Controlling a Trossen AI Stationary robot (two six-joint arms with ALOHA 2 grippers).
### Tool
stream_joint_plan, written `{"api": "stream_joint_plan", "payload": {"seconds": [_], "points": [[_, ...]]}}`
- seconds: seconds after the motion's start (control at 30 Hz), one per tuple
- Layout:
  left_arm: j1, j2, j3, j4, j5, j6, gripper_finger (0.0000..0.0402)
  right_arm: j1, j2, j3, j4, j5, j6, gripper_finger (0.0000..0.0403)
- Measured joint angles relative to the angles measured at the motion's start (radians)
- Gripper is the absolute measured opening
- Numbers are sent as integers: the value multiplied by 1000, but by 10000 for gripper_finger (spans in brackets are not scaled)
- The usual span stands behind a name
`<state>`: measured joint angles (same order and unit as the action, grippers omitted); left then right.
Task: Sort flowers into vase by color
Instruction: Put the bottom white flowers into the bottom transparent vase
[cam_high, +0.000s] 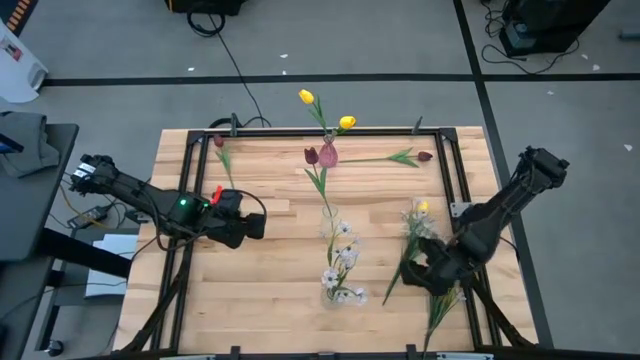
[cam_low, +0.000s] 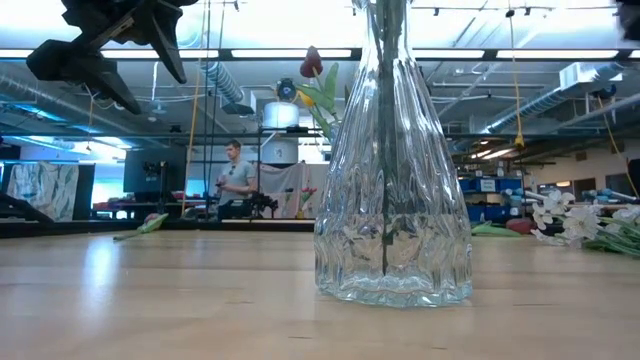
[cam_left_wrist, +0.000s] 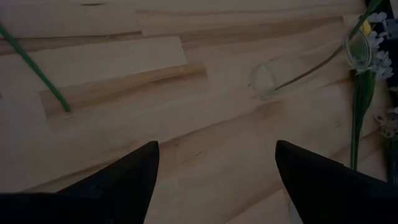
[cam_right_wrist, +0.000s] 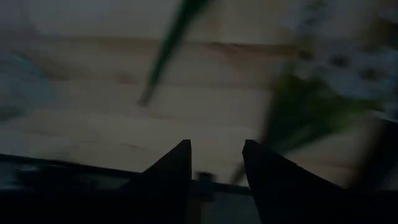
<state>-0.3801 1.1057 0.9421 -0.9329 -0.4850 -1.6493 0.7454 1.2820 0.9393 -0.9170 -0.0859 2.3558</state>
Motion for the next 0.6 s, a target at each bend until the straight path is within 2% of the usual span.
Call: {"api": "stream_joint_plan", "payload": {"seconds": [0.13, 0.33, 0.47, 0.6], "points": [[0, 0, 0, 0, 0, 0, 325, 59, 72, 73, -107, -70, 9, 158], [0, 0, 0, 0, 21, 0, 325, 110, 203, 114, -86, -161, 32, 158], [0, 0, 0, 1, 59, 0, 325, 129, 295, 153, -88, -297, 70, 158], [0, 0, 0, 1, 89, 0, 325, 135, 382, 229, -89, -331, 78, 158]]}}
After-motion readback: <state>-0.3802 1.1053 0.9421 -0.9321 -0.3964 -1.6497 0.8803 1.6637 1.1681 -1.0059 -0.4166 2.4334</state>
